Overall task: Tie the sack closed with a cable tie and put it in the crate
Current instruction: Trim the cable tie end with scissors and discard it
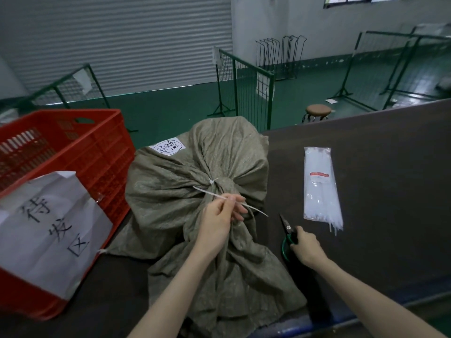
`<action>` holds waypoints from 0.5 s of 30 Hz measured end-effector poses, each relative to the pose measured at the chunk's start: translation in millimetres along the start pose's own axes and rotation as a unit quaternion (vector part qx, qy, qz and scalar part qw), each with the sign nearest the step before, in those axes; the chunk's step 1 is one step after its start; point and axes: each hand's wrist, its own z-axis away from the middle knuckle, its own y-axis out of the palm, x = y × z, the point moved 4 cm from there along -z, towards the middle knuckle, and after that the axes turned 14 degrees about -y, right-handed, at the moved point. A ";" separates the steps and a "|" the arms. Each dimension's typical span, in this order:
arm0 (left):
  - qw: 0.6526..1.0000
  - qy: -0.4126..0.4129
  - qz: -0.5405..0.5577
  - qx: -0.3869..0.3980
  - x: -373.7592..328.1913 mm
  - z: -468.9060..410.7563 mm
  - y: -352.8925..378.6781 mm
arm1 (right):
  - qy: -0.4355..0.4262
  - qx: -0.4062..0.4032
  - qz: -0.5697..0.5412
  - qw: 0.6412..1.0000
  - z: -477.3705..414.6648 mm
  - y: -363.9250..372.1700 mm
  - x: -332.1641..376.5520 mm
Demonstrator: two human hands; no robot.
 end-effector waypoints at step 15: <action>1.000 -0.002 -0.008 -0.019 9.4 -3.3 5.7 | -0.081 -0.120 -0.009 0.989 -4.3 -31.5 19.4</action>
